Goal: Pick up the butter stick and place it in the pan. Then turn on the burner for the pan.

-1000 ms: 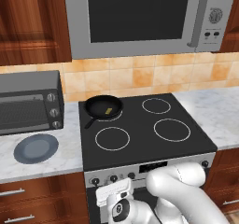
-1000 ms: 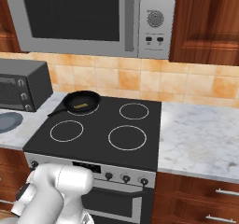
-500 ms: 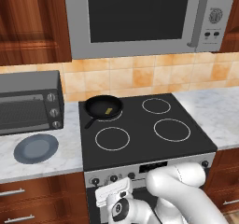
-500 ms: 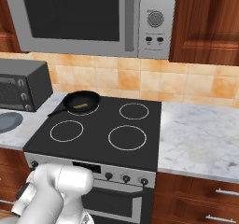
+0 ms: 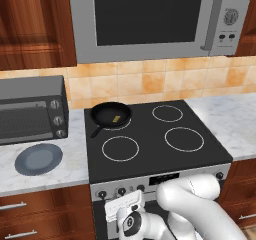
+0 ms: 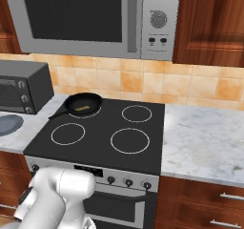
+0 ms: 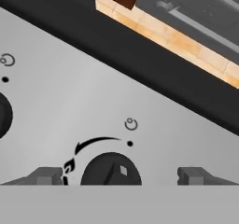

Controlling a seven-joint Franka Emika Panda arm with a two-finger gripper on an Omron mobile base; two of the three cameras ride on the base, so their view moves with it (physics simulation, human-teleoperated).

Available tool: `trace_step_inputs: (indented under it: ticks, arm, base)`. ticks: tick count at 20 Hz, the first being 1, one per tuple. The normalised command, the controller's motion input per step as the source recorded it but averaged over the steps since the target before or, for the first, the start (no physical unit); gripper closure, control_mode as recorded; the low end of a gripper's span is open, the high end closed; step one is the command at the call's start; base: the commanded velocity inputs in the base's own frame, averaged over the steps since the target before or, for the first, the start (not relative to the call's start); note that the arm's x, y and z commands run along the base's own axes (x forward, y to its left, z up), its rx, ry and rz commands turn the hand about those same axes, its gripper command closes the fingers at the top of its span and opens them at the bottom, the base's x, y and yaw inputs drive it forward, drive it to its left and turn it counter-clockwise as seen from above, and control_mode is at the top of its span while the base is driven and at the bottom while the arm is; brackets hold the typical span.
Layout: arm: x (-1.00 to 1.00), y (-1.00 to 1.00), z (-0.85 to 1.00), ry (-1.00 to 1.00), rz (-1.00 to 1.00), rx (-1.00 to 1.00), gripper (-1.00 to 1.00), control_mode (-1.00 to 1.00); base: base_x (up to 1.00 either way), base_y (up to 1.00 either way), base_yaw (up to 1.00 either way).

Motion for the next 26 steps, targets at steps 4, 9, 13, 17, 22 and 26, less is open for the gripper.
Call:
trace_step_inputs:
  ticks: [4,9,13,17,22,26]
  arm:
    - [0.07,-0.17,-0.09,0.00,0.00,0.06,-1.00,-1.00]
    - [0.13,0.00,0.00,0.00,0.00,0.02,-1.00,-1.00]
    - [0.09,0.00,0.00,0.00,0.00,0.02,-1.00,-1.00]
    - [0.01,0.00,0.00,0.00,0.00,0.00,1.00,-1.00]
    - [0.00,0.00,0.00,0.00,0.00,0.00,1.00,-1.00]
    - [0.00,0.00,0.00,0.00,0.00,0.00,1.00,-1.00]
  base:
    - [0.00,0.00,0.00]
    - [0.00,0.00,0.00]
    - [0.00,0.00,0.00]
    - [0.00,0.00,0.00]
    - [0.00,0.00,0.00]
    - [0.00,0.00,0.00]
